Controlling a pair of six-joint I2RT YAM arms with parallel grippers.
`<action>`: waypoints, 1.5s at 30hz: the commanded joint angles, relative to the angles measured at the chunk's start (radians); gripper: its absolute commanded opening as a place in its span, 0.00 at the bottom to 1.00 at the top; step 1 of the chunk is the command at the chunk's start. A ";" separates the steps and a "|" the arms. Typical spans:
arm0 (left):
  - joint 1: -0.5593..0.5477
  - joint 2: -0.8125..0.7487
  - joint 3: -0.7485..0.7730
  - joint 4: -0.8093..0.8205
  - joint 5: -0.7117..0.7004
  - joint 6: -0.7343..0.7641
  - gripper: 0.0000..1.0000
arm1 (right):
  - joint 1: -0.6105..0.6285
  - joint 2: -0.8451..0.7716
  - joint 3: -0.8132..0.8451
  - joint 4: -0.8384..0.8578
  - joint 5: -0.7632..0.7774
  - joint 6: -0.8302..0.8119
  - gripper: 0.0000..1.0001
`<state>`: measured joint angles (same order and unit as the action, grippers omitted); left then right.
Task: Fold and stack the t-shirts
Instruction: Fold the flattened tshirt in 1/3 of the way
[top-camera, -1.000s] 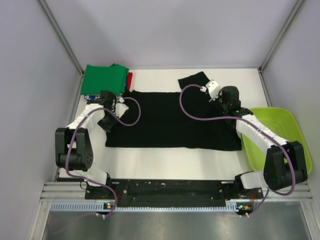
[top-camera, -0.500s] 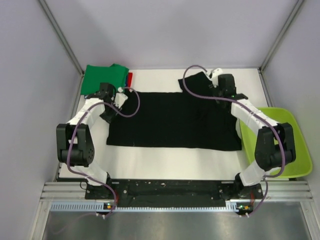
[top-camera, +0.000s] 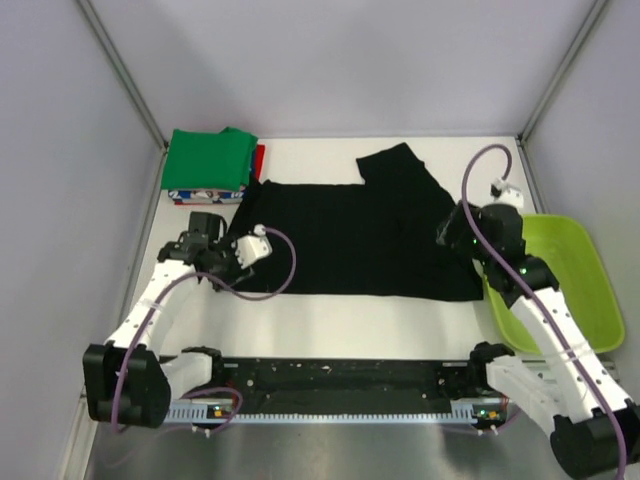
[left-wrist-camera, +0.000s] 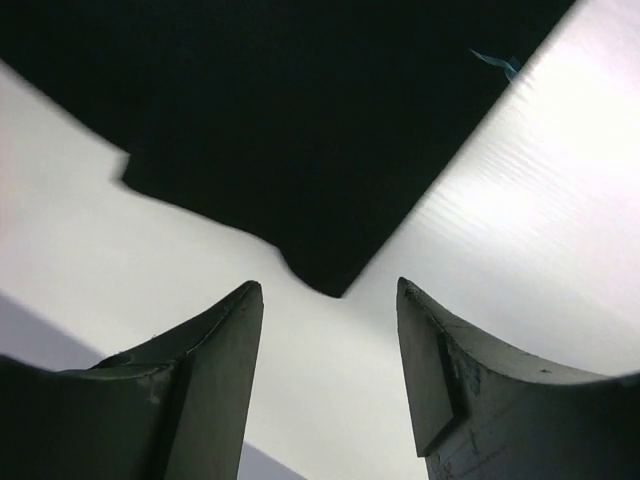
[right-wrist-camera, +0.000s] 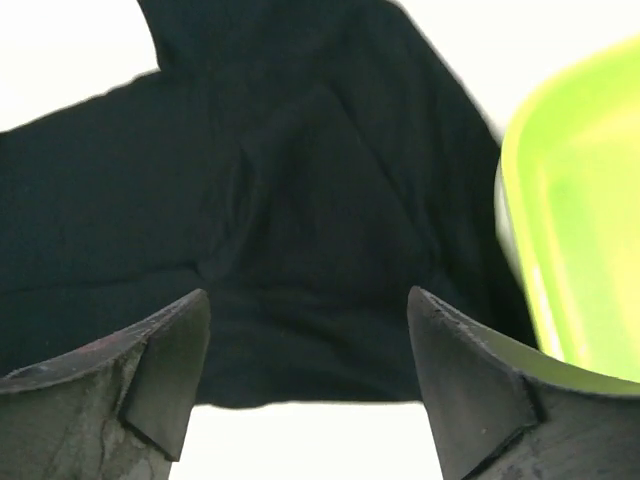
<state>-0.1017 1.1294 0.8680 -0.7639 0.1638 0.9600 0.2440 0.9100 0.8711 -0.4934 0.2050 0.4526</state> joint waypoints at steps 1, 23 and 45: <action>0.000 0.027 -0.125 0.061 0.022 0.137 0.61 | -0.012 -0.042 -0.156 -0.134 -0.036 0.338 0.73; 0.000 0.211 -0.202 0.284 -0.099 0.011 0.00 | -0.041 0.176 -0.365 -0.091 0.228 0.621 0.18; 0.013 -0.151 -0.024 -0.531 -0.288 -0.017 0.00 | 0.050 -0.034 -0.098 -0.600 -0.137 0.316 0.00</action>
<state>-0.0978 1.0035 0.9184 -1.1030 -0.0998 0.9157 0.2497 0.8688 0.7803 -0.9714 0.2108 0.7990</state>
